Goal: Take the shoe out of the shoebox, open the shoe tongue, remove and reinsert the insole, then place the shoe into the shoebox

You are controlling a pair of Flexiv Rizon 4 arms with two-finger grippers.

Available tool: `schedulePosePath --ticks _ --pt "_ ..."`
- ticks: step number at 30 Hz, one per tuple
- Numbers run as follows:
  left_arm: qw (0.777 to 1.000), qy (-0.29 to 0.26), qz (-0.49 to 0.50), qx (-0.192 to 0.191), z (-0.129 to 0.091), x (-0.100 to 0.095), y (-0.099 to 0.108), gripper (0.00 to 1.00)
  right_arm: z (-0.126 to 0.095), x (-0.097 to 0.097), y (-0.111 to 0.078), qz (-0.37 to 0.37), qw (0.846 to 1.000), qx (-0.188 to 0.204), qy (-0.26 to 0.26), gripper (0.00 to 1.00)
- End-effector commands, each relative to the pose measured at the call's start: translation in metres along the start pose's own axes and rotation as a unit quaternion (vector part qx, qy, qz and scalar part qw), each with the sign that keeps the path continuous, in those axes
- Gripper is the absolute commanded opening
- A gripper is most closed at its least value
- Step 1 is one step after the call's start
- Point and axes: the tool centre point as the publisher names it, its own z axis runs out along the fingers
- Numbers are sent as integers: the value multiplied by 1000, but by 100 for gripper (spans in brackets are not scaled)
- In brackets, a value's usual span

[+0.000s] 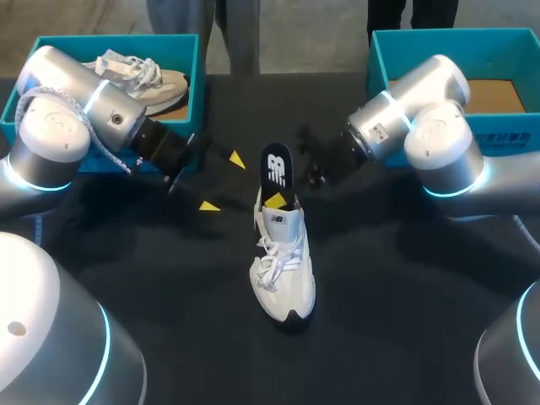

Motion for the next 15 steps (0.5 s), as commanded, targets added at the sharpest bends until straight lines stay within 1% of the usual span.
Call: schedulePosePath --ticks 1,4,7,9,11,12,15 --pt "1000 -1 1 1 0 1 1 100 -8 8 3 -2 1000 0 -13 27" --pt "1000 -1 1 1 -1 1 1 100 -13 6 5 -3 1000 -4 -23 28" --pt "1000 -1 1 1 -1 1 1 100 -17 1 6 -2 1000 -9 -27 26" --pt "1000 0 2 1 -1 0 1 100 -16 -3 9 -2 1000 -6 -24 19" --pt "1000 1 2 0 -1 0 1 100 -15 -6 12 -4 1000 -1 -14 4" --pt "1000 1 2 0 -1 0 1 100 -14 -8 14 -3 1000 5 -13 0" --pt "1000 1 4 -2 -2 0 -1 100 -13 -10 15 0 1000 21 -3 0"
